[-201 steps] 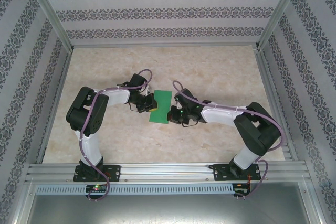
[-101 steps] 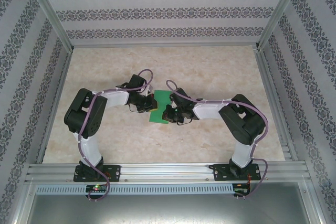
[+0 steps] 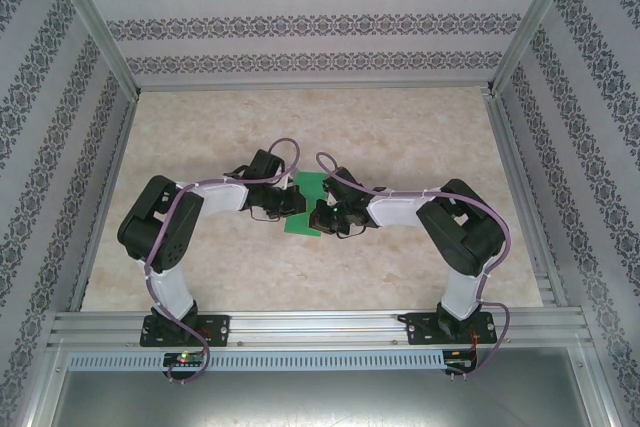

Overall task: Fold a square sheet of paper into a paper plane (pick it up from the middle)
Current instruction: Fold the triangle a second time at the center of the table.

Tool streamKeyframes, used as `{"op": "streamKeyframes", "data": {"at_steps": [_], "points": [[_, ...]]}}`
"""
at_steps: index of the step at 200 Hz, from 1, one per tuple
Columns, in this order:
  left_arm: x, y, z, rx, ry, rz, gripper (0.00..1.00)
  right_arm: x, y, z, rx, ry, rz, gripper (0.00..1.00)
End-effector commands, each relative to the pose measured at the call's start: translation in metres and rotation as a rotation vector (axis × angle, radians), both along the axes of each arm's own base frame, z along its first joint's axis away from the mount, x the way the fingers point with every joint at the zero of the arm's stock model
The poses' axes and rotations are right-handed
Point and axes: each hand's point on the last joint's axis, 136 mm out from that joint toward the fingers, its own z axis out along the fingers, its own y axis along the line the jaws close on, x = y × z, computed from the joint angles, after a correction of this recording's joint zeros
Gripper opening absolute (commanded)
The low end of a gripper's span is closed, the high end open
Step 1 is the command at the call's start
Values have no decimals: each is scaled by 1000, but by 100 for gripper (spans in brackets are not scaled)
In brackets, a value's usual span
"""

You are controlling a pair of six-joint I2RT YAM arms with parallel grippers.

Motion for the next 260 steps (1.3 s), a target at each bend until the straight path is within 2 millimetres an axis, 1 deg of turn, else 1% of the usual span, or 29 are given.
{"op": "streamKeyframes", "data": {"at_steps": [1,36,68,88,119,135,153,167,190,206,234,260], "points": [[11,12,-17,99,-83,8,10,-19,-20,-30,-113,91,9,0],[18,33,-30,160,-80,50,10,-25,-25,-31,-132,107,26,0],[23,66,-44,213,-72,135,9,-28,-27,-32,-136,119,24,0],[32,83,-43,198,-58,191,9,-31,-27,-32,-135,129,25,0],[45,101,-35,203,-60,228,9,-33,-29,-34,-144,137,24,0],[48,99,-28,180,-67,216,9,-32,-28,-34,-140,137,24,0],[48,97,-22,167,-76,201,9,-27,-21,-26,-108,116,31,0],[46,94,-19,150,-77,191,9,-18,-11,-10,-68,68,42,0],[41,85,-17,95,-52,170,8,1,5,22,-3,-28,57,0],[34,79,-17,54,-27,168,8,11,16,35,17,-67,65,0],[20,66,-15,-9,19,174,8,27,32,35,23,-93,59,0],[10,55,-12,-32,34,179,8,37,43,28,11,-90,51,0]]}}
